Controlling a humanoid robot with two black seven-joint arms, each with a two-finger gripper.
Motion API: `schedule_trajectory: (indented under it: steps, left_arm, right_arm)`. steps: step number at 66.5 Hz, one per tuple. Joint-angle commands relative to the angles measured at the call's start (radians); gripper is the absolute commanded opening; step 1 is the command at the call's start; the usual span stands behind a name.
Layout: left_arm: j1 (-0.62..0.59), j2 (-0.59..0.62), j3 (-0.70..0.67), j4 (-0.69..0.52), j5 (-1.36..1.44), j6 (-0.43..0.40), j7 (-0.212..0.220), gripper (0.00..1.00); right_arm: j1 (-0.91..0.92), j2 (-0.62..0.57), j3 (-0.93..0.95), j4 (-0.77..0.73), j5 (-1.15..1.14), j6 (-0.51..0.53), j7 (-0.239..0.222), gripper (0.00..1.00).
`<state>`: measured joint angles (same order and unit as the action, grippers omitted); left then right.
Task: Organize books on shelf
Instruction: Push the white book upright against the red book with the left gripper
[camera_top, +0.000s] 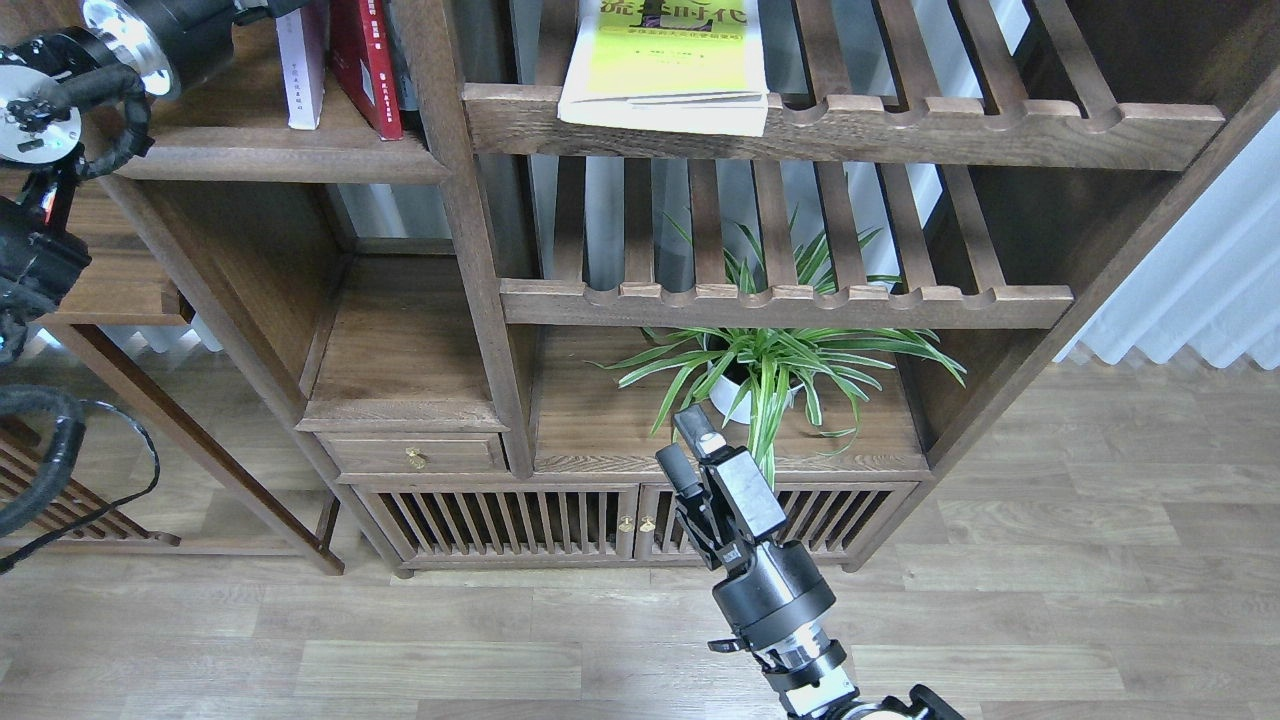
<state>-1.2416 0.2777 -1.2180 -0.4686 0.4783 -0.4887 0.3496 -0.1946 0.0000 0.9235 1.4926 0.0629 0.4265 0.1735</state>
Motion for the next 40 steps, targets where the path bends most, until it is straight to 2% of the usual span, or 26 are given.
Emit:
schedule_trajectory:
  steps: [1,26,40]
  left_arm:
    - [0.001,0.0,0.0,-0.005,-0.001,0.0,0.0,0.87]
    - [0.005,0.0,-0.001,-0.002,-0.004,0.0,0.0,0.87]
    - [-0.002,-0.008,-0.006,-0.004,-0.035,0.0,-0.014,0.87]
  right_arm:
    - [0.0,0.0,0.0,0.0,0.0,0.0,0.0,1.0]
    - [0.0,0.0,0.0,0.0,0.0,0.0,0.0,1.0]
    - [0.0,0.0,0.0,0.0,0.0,0.0,0.0,1.0]
